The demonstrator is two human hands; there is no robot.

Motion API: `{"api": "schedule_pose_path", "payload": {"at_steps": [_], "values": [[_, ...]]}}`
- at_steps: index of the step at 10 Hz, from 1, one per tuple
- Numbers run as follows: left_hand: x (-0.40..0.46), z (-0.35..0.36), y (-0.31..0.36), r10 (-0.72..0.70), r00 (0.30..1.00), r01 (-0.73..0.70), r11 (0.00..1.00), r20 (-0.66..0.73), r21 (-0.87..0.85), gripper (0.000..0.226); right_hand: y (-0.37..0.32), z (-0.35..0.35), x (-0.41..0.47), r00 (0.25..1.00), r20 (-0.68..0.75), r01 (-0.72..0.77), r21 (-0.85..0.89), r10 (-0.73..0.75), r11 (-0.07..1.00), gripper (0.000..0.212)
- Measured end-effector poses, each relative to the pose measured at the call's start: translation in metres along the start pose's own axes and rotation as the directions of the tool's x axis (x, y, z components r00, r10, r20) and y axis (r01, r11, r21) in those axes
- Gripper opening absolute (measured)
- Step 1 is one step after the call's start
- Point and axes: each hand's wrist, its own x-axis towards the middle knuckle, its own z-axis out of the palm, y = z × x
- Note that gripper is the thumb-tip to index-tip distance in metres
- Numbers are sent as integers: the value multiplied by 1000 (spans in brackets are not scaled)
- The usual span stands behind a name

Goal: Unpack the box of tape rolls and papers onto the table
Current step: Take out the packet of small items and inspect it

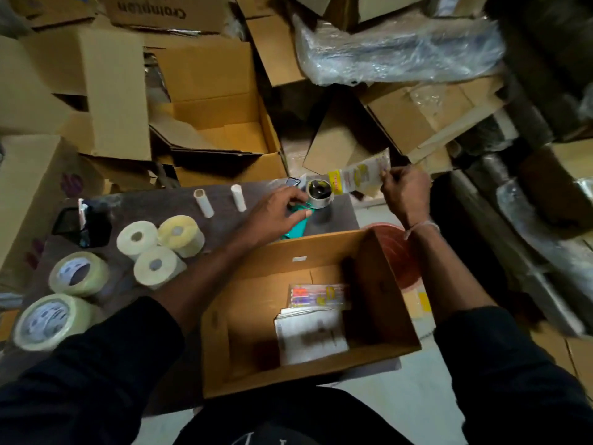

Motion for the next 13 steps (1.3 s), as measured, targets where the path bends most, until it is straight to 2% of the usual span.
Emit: {"api": "schedule_pose_path", "payload": {"at_steps": [1, 2, 3, 5, 6, 7, 8, 9, 10, 11, 12, 13], "values": [[11, 20, 3, -6, 946, 26, 998, 323, -59, 31, 40, -8, 12, 997, -22, -81, -130, 79, 988, 29], [17, 36, -2, -19, 886, 37, 999, 463, -31, 31, 84, -3, 9, 974, 50, -209, -200, 223, 957, 34], [17, 43, -5, -61, 881, 89, 995, 469, -37, 29, 129, 18, -4, 914, 127, -345, -258, 386, 903, 43], [16, 46, -7, -65, 870, 115, 991, 488, -73, 24, 175, 58, -24, 782, 237, -550, -176, 577, 817, 56], [15, 44, -8, -26, 868, 88, 991, 496, -102, 26, 182, 76, -29, 749, 289, -598, -92, 596, 796, 51], [13, 44, -10, -5, 864, 49, 996, 504, -75, 23, 190, 82, -40, 619, 448, -725, 10, 645, 688, 42], [11, 44, -7, 6, 873, 19, 999, 488, -47, 18, 185, 77, -45, 627, 447, -738, 80, 638, 670, 38], [9, 41, -5, -4, 873, 0, 1000, 488, 7, 20, 173, 73, -38, 602, 532, -764, 166, 595, 624, 33], [7, 33, -1, -9, 864, -17, 999, 503, 46, 24, 141, 58, -23, 761, 358, -629, 202, 541, 751, 20], [1, 21, -6, -36, 858, 10, 999, 512, 54, 24, 108, 40, -5, 884, 215, -463, 275, 416, 842, 28], [-10, 6, -19, -64, 866, 40, 997, 497, 59, 41, 62, 11, -12, 944, 145, -330, 331, 297, 884, 31], [-24, -9, -30, -67, 880, 66, 998, 470, 18, 29, 1, -19, -35, 957, 272, -234, 503, 105, 832, 27]]}}
